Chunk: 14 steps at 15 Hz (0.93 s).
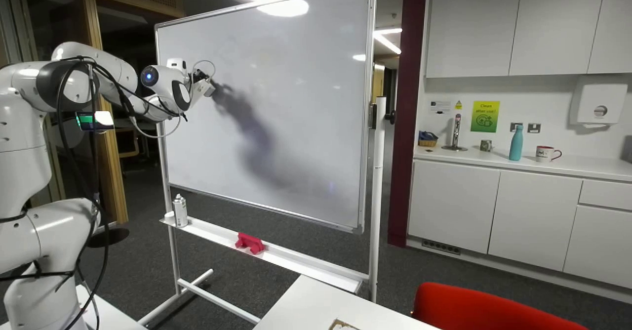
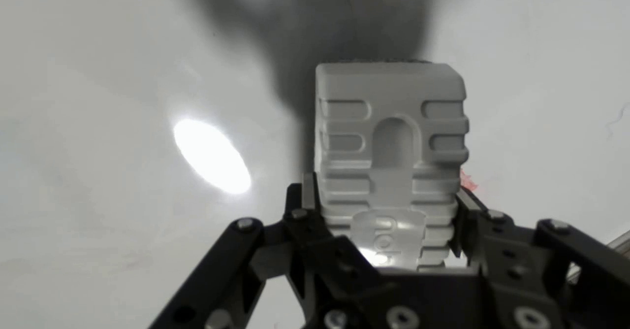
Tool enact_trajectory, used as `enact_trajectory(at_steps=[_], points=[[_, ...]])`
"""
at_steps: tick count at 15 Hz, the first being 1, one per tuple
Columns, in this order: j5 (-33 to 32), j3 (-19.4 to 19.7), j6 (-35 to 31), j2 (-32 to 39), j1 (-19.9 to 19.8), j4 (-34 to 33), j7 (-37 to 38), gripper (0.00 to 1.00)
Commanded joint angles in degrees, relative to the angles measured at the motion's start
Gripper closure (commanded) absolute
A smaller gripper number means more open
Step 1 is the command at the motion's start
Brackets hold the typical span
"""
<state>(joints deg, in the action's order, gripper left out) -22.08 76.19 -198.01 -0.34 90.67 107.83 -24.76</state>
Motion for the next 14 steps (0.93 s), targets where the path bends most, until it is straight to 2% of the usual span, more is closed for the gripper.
enact_trajectory(at_steps=[1, 2, 3, 9, 14], points=[[-1.48, -12.84, 0.08, 2.24, -13.32, -1.32, 0.96, 0.65], [-0.26, -6.23, 0.02, 2.50, -6.05, -1.38, -0.81, 0.65], [-0.39, -8.08, 0.02, 3.23, -7.94, -1.79, -1.03, 0.65], [-1.25, -9.81, 0.02, 7.89, -9.00, -2.85, -1.49, 0.65], [-1.84, -11.24, 0.02, 12.83, -11.47, -5.69, -2.43, 0.65]])
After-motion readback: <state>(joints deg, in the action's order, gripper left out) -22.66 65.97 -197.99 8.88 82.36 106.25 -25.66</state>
